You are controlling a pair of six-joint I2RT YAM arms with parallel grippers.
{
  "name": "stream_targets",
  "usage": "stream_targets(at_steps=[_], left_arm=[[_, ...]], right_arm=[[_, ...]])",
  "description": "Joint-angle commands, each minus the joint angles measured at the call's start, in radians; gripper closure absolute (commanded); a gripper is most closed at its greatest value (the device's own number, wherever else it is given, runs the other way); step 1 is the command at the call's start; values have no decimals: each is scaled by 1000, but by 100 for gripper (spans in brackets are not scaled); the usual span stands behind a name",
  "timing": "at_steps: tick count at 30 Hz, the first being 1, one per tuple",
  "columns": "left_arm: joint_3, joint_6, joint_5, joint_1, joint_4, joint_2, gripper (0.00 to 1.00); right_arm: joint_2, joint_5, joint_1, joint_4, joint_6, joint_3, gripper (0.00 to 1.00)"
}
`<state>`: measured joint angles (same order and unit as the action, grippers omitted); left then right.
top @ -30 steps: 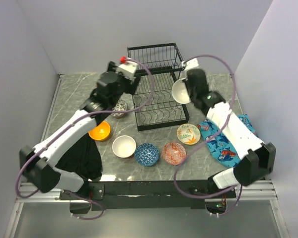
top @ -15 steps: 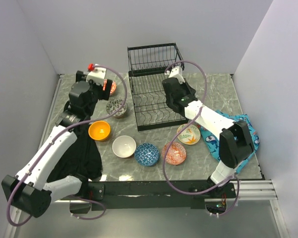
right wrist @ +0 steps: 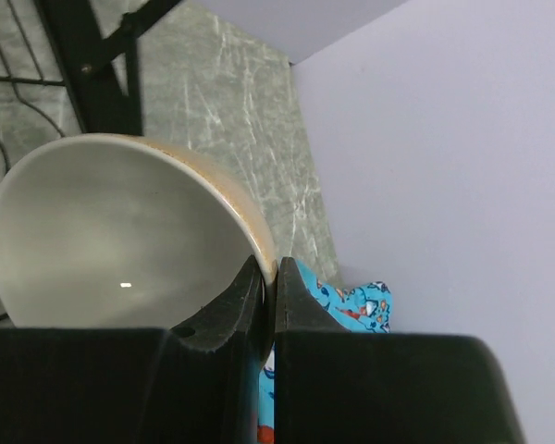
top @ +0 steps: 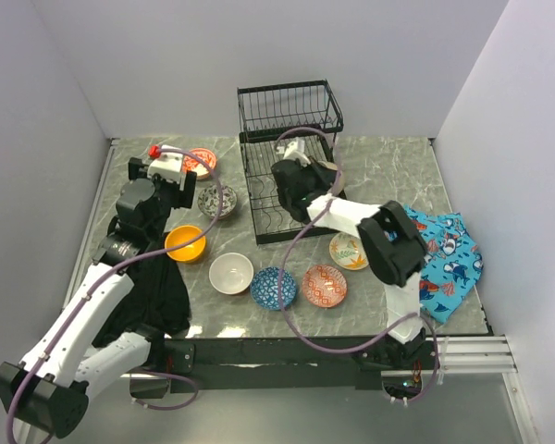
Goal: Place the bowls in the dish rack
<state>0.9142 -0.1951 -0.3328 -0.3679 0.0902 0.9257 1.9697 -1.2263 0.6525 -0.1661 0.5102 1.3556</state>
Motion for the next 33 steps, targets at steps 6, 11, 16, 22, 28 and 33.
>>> stream_targets(at_steps=[6,11,16,22,28,33], left_arm=[[-86,57,27,35,-37,-74,12],[-103,106,72,64,-21,-88,12],[-124,105,80,73,-29,-102,12],[-146,117,89,75,-15,-125,12],[-164,123,107,78,-20,-142,12],[-182,148,133,83,-35,-149,12]], right_arm=[[130,-87,12,-499,366,71,100],[164,-79,13,-492,372,103,100],[250,-53,12,-562,438,154,100],[328,-19,13,-590,516,215,100],[336,-6,13,-679,567,203,100],[320,49,15,-856,658,137,100]])
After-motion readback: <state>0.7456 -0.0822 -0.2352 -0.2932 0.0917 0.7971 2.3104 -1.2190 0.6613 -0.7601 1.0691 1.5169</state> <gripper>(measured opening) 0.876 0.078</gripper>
